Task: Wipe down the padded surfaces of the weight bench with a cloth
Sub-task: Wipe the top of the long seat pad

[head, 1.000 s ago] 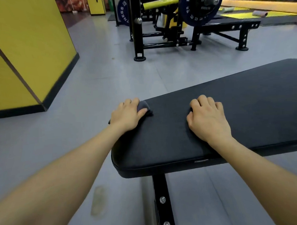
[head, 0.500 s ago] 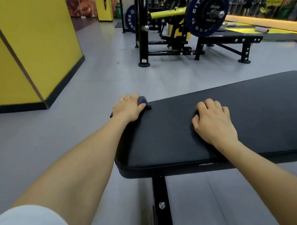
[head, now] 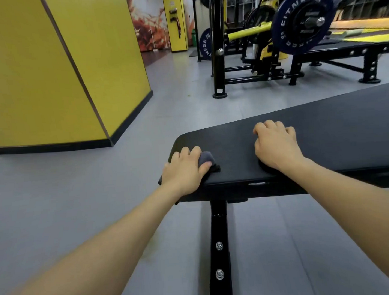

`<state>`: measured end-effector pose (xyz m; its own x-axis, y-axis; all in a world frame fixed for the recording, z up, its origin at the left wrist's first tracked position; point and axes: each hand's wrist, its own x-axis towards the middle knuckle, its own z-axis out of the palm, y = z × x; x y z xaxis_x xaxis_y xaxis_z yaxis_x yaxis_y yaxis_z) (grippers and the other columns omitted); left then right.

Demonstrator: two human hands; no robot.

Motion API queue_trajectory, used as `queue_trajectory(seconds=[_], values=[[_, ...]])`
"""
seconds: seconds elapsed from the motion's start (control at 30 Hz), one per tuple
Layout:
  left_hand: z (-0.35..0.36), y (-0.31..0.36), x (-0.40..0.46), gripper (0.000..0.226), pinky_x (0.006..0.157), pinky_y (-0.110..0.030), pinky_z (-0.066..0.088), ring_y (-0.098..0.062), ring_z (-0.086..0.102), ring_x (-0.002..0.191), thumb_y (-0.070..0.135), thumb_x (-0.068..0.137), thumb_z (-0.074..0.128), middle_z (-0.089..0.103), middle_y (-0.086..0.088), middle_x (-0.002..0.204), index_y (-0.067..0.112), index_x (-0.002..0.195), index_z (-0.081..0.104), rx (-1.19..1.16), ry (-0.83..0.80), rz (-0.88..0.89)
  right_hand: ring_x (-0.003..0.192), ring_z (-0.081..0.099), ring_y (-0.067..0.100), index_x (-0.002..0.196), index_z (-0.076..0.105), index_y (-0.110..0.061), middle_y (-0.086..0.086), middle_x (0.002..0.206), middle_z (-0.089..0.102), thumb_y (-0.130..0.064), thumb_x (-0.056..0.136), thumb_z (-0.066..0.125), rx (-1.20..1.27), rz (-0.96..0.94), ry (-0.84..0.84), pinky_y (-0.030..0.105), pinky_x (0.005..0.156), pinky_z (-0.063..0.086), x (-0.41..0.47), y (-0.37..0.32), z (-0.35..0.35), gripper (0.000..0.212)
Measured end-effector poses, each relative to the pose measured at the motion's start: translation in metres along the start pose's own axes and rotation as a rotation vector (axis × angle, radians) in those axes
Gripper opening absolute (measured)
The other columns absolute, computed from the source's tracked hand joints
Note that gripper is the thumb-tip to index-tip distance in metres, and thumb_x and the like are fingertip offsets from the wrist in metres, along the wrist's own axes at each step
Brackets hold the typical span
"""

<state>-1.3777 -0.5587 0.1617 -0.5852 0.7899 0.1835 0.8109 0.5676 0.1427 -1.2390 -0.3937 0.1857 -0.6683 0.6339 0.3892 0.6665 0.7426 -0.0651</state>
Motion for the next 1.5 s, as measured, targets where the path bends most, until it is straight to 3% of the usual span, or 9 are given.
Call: queue_trajectory(seconds=[0.3,0.57,0.67,0.87,1.03,1.13,1.33,1.5], values=[[0.008,0.015,0.073,0.044,0.09,-0.047,0.039,-0.033,0.043,0.117,0.053,0.095,0.031,0.047,-0.012,0.128,0.019,0.12,0.042,-0.012,-0.01,-0.059,0.097,0.049,0.027,0.106,0.052,-0.01,0.007,0.103,0.057,-0.007,0.087,0.037,-0.063,0.06,0.131,0.037,0.087,0.029,-0.017,0.018,-0.005,0.024],[0.0,0.031,-0.003,0.034,0.073,-0.038,0.036,-0.026,0.045,0.104,0.054,0.094,0.031,0.047,-0.003,0.108,0.022,0.099,0.039,0.042,0.082,0.114,0.089,0.049,0.026,0.103,0.051,-0.011,0.005,0.096,0.057,-0.006,0.086,0.037,-0.083,0.053,0.162,0.036,0.085,0.03,-0.018,0.018,-0.003,0.022],[-0.002,0.028,0.009,0.031,0.073,-0.038,0.037,-0.027,0.046,0.103,0.054,0.094,0.031,0.048,-0.004,0.107,0.023,0.094,0.036,-0.011,0.051,0.117,0.087,0.049,0.025,0.102,0.051,-0.011,0.004,0.093,0.056,-0.007,0.086,0.038,-0.077,0.047,0.159,0.036,0.084,0.031,-0.018,0.017,-0.002,0.021],[0.006,0.036,0.067,0.042,0.085,-0.046,0.039,-0.032,0.045,0.112,0.053,0.095,0.031,0.049,-0.012,0.122,0.018,0.115,0.043,-0.014,0.005,-0.024,0.089,0.05,0.024,0.105,0.051,-0.011,0.003,0.096,0.057,-0.007,0.087,0.036,-0.045,0.055,0.166,0.035,0.086,0.031,-0.019,0.018,-0.003,0.024],[0.0,0.044,0.017,0.031,0.076,-0.039,0.037,-0.025,0.047,0.1,0.054,0.094,0.032,0.046,0.0,0.1,0.024,0.093,0.036,-0.017,0.038,0.143,0.086,0.049,0.024,0.103,0.051,-0.012,0.003,0.093,0.056,-0.007,0.086,0.037,-0.044,0.069,0.169,0.035,0.084,0.032,-0.021,0.019,-0.004,0.023],[-0.001,0.048,0.003,0.03,0.075,-0.037,0.037,-0.023,0.046,0.096,0.054,0.094,0.032,0.041,0.004,0.093,0.025,0.091,0.036,-0.027,0.052,0.196,0.085,0.048,0.023,0.103,0.05,-0.012,0.002,0.092,0.055,-0.007,0.087,0.036,-0.013,0.086,0.177,0.035,0.082,0.033,-0.02,0.018,-0.003,0.022],[0.005,0.084,0.077,0.041,0.086,-0.044,0.037,-0.03,0.044,0.115,0.053,0.095,0.032,0.049,-0.009,0.12,0.019,0.114,0.045,-0.027,-0.008,0.077,0.098,0.046,0.023,0.109,0.049,-0.013,0.002,0.105,0.055,-0.008,0.091,0.035,0.141,0.115,0.145,0.034,0.085,0.032,-0.02,0.018,-0.009,0.024],[0.005,0.11,0.098,0.044,0.093,-0.047,0.035,-0.031,0.041,0.121,0.052,0.095,0.032,0.047,-0.01,0.129,0.019,0.121,0.044,-0.05,-0.041,0.022,0.11,0.046,0.023,0.117,0.052,-0.013,0.003,0.115,0.055,-0.009,0.093,0.037,0.352,0.204,0.193,0.036,0.092,0.029,-0.021,0.04,-0.029,0.029]])
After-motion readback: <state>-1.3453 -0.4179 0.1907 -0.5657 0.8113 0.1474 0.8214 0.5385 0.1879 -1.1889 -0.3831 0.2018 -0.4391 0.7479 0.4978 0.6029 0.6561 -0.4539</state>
